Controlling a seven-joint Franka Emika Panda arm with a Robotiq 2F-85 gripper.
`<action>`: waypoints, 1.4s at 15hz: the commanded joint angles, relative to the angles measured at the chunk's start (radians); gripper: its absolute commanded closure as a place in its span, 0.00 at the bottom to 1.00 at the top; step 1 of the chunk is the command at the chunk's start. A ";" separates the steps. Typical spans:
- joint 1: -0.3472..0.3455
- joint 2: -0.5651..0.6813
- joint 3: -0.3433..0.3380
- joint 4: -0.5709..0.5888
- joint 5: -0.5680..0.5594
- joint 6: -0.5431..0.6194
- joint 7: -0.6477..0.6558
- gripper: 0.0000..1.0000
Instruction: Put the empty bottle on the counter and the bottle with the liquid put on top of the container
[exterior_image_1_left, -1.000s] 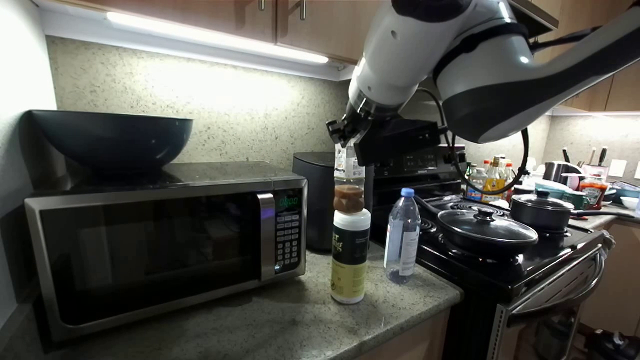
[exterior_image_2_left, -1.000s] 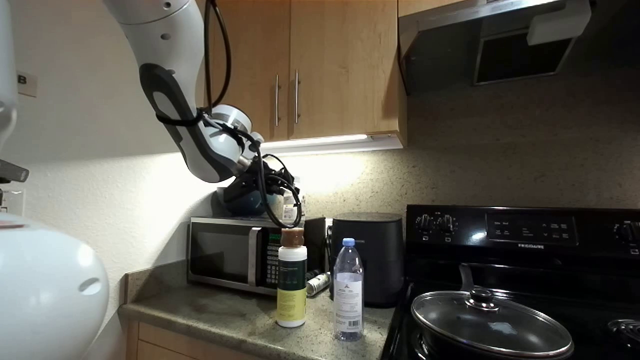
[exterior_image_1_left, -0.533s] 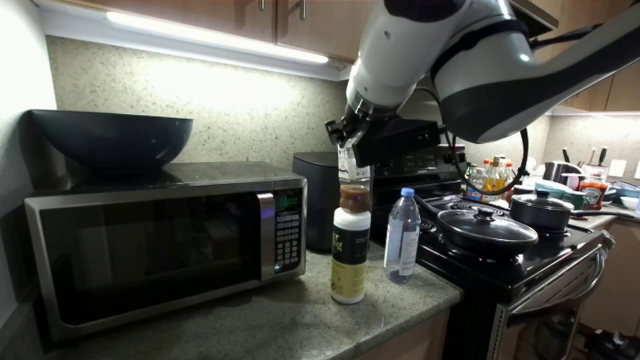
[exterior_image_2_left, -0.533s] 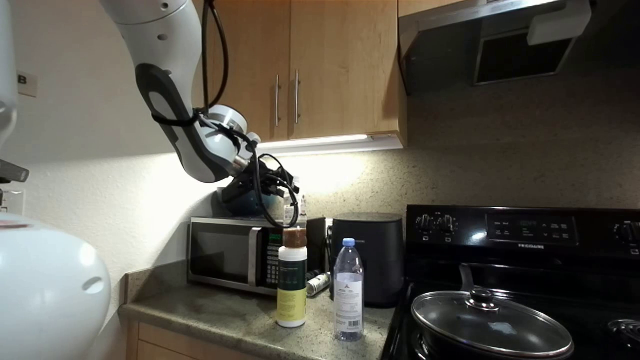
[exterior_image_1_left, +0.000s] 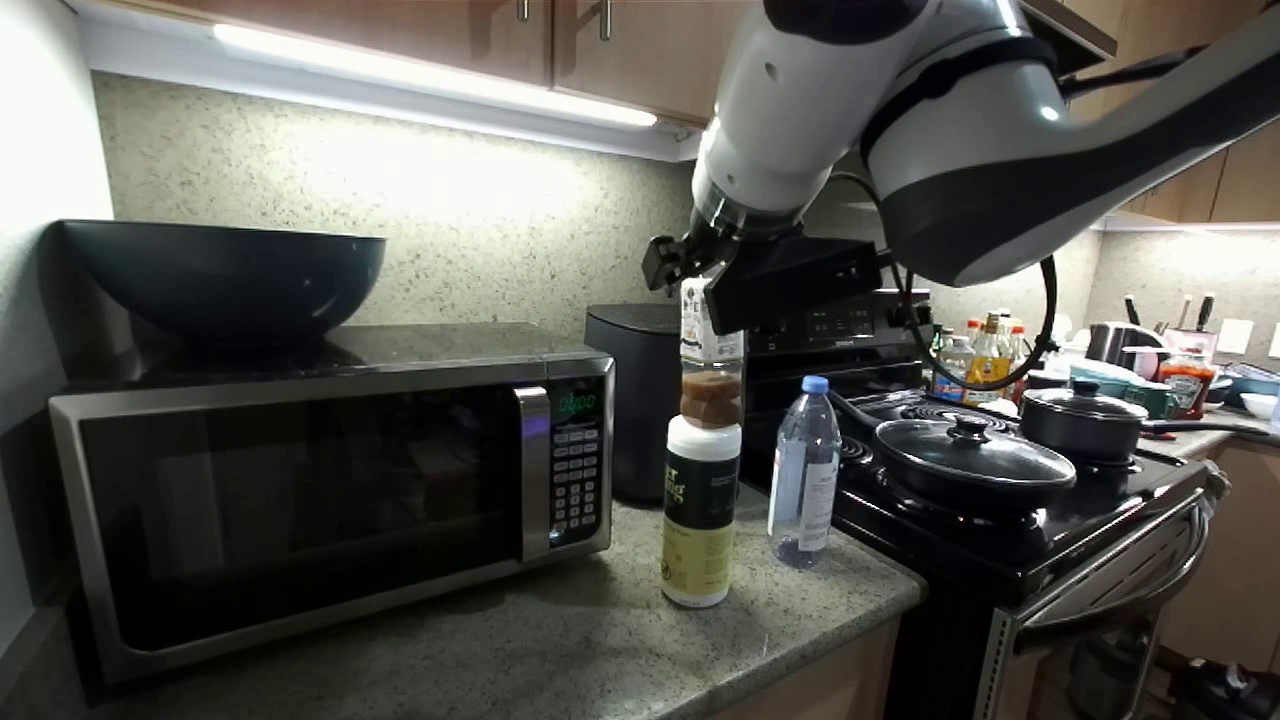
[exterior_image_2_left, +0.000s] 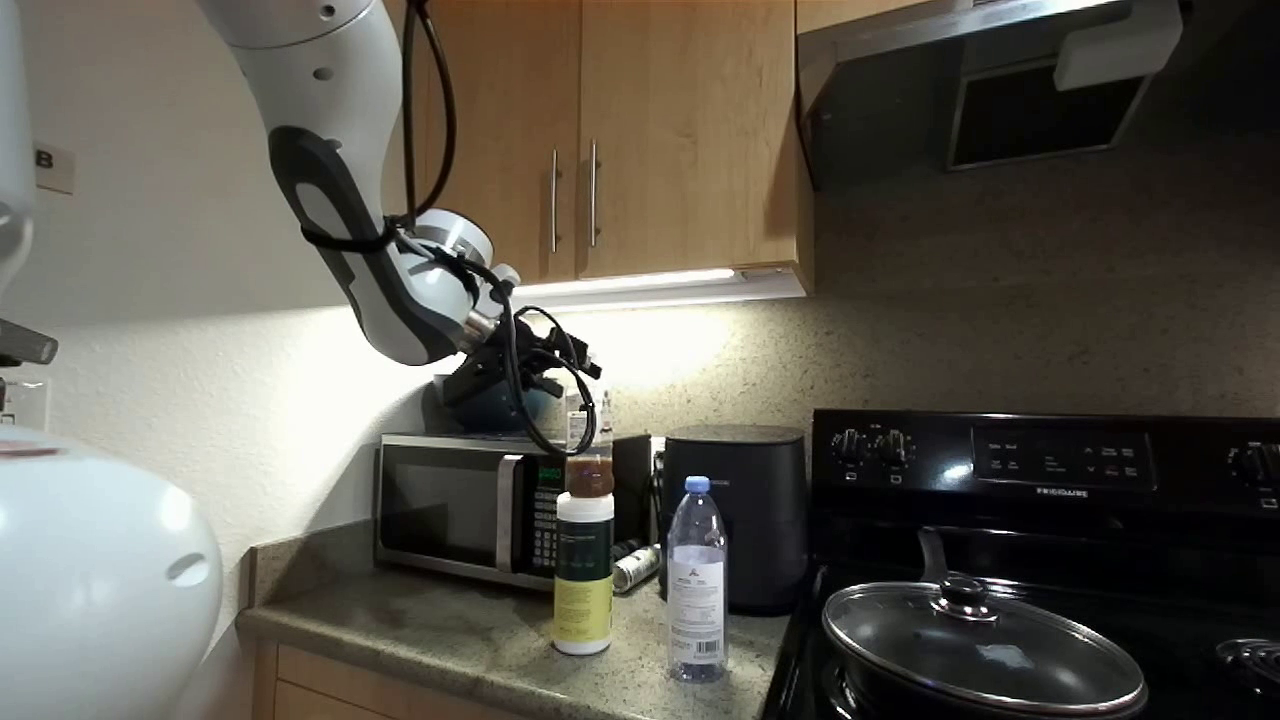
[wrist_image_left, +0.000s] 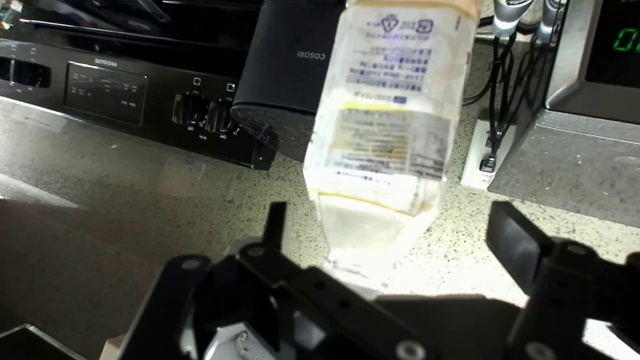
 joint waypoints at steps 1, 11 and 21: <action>0.005 -0.025 0.004 -0.020 0.012 -0.022 0.019 0.00; 0.021 -0.106 0.034 -0.013 -0.009 -0.163 -0.002 0.00; 0.045 -0.150 0.048 0.003 -0.001 -0.145 -0.003 0.00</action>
